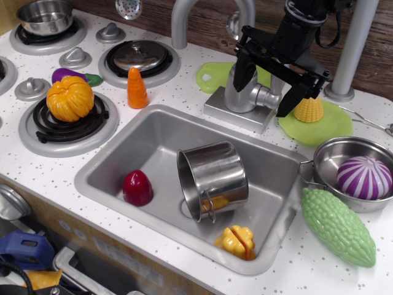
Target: Turn lever vertical to front
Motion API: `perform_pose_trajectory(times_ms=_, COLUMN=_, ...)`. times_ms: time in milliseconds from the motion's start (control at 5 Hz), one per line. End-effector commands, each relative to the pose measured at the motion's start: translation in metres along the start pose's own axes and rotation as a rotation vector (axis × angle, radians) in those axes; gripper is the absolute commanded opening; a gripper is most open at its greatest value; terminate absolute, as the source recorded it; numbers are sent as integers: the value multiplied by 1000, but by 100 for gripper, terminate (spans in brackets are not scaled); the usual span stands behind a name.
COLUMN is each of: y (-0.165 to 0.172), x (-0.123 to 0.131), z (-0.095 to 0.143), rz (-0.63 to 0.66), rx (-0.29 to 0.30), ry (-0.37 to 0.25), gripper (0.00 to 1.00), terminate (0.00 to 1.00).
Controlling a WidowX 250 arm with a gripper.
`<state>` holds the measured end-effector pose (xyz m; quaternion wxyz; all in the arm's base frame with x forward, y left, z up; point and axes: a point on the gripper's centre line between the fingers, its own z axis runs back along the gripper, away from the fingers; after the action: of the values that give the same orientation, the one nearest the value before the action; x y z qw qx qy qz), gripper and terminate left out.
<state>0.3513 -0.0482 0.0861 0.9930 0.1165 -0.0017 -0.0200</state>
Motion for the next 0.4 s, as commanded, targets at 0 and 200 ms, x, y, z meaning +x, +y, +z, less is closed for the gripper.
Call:
perform_pose_trajectory(times_ms=0, y=0, x=0, z=0, rz=0, rx=0, ry=0, gripper=100, terminate=0)
perform_pose_trajectory(times_ms=200, y=0, x=6, z=4, rz=19, rx=36, ry=-64, gripper=100, terminate=0)
